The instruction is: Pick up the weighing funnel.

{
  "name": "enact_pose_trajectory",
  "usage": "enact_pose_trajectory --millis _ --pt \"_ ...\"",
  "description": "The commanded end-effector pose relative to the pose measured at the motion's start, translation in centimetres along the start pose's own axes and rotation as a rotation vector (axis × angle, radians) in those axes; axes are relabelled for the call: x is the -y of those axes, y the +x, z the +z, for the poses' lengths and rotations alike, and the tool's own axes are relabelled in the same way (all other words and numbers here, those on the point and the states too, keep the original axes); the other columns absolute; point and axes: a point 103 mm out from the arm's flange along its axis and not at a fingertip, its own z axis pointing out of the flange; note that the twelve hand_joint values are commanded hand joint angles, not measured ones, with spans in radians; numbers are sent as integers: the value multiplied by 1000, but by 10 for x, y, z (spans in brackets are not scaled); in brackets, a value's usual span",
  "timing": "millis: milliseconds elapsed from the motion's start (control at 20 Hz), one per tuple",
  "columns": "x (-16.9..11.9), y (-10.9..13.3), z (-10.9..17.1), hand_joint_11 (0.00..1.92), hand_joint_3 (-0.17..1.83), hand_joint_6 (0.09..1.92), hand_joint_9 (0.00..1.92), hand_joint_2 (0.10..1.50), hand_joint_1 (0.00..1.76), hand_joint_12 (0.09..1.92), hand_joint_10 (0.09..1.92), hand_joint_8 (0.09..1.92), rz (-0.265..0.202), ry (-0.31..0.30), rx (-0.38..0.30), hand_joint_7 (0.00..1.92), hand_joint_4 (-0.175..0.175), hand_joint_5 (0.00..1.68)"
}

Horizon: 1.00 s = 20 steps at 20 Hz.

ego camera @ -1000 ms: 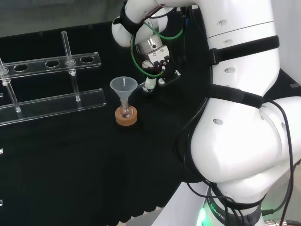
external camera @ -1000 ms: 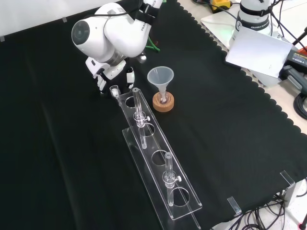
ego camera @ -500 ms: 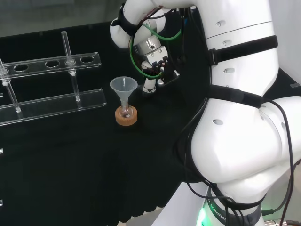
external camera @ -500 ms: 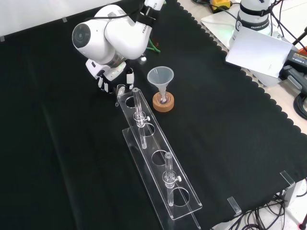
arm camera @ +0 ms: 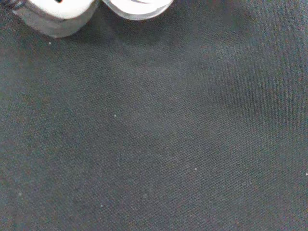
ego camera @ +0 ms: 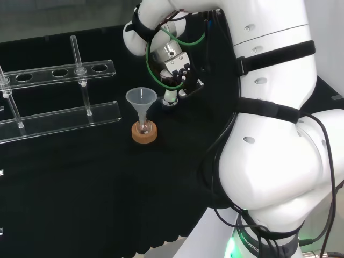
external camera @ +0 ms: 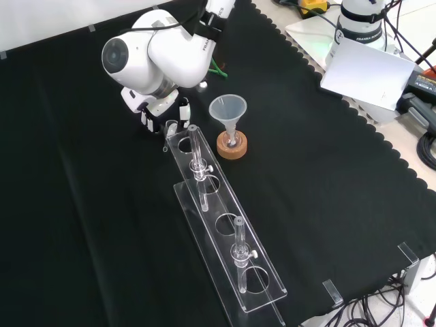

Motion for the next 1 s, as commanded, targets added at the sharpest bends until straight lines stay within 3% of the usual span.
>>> enact_pose_trajectory --millis 50,250,700,1000 --pt "7 -7 -8 1317 609 786 1459 717 1108 735 144 568 14 -24 16 1098 141 1200" --pt "14 -17 -18 1433 612 716 1549 698 1112 638 87 461 16 -30 14 1240 173 1240" --pt "38 -40 -33 1454 612 706 1566 695 1113 628 87 446 51 -68 0 1272 175 1246" --pt "60 -54 -39 1459 614 704 1572 693 1113 625 87 443 70 -106 -50 1285 175 1248"
